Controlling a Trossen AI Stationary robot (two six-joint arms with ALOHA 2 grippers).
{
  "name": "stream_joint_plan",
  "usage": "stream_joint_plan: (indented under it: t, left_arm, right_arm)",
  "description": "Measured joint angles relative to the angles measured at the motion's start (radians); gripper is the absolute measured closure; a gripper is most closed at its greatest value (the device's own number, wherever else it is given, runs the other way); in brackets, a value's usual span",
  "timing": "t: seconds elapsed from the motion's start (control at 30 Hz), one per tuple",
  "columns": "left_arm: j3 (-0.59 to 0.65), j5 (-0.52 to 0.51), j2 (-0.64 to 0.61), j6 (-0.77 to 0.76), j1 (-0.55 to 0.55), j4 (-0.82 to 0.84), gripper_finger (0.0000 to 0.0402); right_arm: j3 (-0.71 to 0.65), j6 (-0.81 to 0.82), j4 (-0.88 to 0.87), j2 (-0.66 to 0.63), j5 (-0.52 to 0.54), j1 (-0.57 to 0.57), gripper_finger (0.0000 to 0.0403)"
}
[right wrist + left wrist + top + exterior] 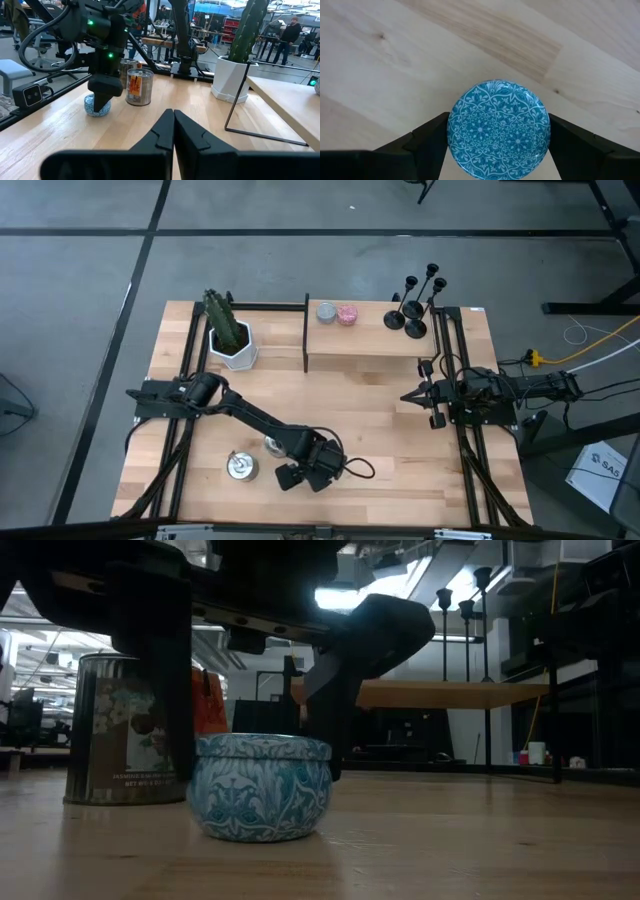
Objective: Pick & Place candle stick holders
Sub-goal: Put the blue scented candle on the shelf
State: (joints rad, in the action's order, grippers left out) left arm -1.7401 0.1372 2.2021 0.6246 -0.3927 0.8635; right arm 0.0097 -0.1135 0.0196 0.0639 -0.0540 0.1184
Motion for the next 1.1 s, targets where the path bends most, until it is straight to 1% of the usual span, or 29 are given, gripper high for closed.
stream_joint_plan:
  t: [0.73,1.1]
  left_arm:
    - [-0.011,-0.005,-0.019,-0.105,0.06,0.039,0.0115]
    - [-0.012,-0.004,-0.087,-0.178,0.105,0.045,0.0115]
  right_arm:
    - [0.0,0.0,0.0,0.0,0.0,0.0,0.0392]
    - [0.0,0.0,0.0,0.0,0.0,0.0,0.0392]
